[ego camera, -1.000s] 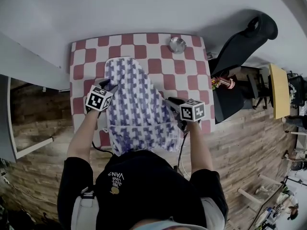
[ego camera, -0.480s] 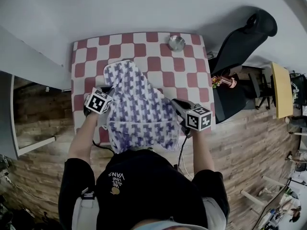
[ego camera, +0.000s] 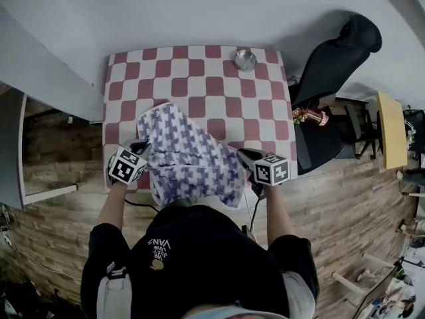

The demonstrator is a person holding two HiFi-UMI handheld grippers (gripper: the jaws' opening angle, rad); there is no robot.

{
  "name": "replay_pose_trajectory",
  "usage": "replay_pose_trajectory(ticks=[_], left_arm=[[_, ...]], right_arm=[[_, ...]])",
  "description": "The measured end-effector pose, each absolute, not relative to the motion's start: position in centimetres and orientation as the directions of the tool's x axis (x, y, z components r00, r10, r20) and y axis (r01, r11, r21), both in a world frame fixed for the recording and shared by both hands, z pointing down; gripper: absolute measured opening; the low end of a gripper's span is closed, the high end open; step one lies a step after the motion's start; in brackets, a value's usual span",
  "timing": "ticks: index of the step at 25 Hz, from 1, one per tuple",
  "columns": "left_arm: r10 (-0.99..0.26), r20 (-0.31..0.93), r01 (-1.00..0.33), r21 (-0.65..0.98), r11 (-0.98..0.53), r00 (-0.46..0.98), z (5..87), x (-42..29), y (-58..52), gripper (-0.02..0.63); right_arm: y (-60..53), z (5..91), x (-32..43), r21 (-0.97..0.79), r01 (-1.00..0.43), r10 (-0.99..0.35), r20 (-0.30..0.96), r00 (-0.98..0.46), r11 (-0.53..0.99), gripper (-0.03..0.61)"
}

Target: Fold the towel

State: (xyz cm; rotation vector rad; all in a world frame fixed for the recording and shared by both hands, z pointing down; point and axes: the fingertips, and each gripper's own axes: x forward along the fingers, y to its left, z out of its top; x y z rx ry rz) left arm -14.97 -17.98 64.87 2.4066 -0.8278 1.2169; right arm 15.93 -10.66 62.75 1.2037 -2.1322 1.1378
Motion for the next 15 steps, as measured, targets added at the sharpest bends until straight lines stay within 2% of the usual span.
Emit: replay_pose_trajectory(ticks=[8, 12, 15], left_arm=[[-0.368, 0.791, -0.644, 0.043, -0.763, 0.489, 64.7, -15.9, -17.6, 0.026], [-0.349, 0.784, -0.623, 0.061, -0.780, 0.513, 64.7, -15.8, -18.0, 0.034], [-0.319, 0.788, -0.606, 0.084, -0.791, 0.526, 65.2, -15.7, -17.9, 0.034]], right_arm=[[-19.4, 60.3, 12.6, -0.383, -0.835, -0.494, 0.678, -0.544, 0.395, 0.103], [-22.2, 61.7, 6.9, -0.410, -0.751, -0.330, 0.714, -0.618, 0.518, 0.118], [-22.7, 64.8, 3.9, -0.440, -0.714, -0.188, 0.766, -0.615, 0.544, 0.121]])
